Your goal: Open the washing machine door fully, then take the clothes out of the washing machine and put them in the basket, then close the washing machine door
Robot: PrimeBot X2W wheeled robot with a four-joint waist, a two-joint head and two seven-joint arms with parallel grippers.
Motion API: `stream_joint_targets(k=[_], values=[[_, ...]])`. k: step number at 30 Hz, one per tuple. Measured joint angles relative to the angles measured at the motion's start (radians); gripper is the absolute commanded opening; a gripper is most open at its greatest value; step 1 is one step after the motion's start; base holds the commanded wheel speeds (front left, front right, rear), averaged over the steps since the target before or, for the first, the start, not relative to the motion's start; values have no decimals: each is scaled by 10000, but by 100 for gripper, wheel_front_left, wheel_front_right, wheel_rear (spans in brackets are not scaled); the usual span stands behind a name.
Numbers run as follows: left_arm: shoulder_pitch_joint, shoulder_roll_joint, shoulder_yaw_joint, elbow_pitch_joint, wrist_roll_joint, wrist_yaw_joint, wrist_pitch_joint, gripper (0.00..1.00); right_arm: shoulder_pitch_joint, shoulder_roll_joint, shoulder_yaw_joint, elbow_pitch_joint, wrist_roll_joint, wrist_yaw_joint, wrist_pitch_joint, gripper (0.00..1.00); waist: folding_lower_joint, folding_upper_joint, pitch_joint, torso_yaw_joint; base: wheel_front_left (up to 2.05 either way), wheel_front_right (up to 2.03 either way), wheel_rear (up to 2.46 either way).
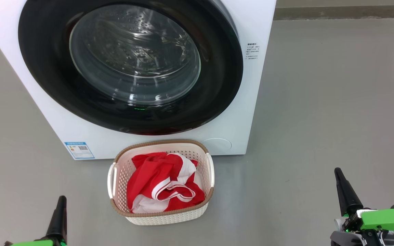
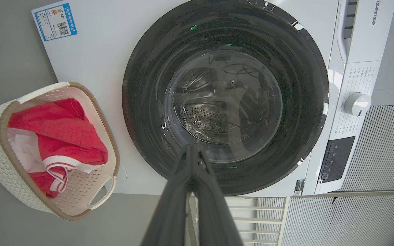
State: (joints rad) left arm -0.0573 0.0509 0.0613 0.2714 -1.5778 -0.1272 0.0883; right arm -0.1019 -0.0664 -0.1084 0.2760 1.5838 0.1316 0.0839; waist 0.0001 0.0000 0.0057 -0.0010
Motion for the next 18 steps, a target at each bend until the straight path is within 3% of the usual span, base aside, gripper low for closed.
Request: stream_joint_targets(k=[18], values=[[-116,-54,69,-4,-370,0,86,0,2,46,-67,-13,311,0,115,0,0,0,-27,10,0,0,0]])
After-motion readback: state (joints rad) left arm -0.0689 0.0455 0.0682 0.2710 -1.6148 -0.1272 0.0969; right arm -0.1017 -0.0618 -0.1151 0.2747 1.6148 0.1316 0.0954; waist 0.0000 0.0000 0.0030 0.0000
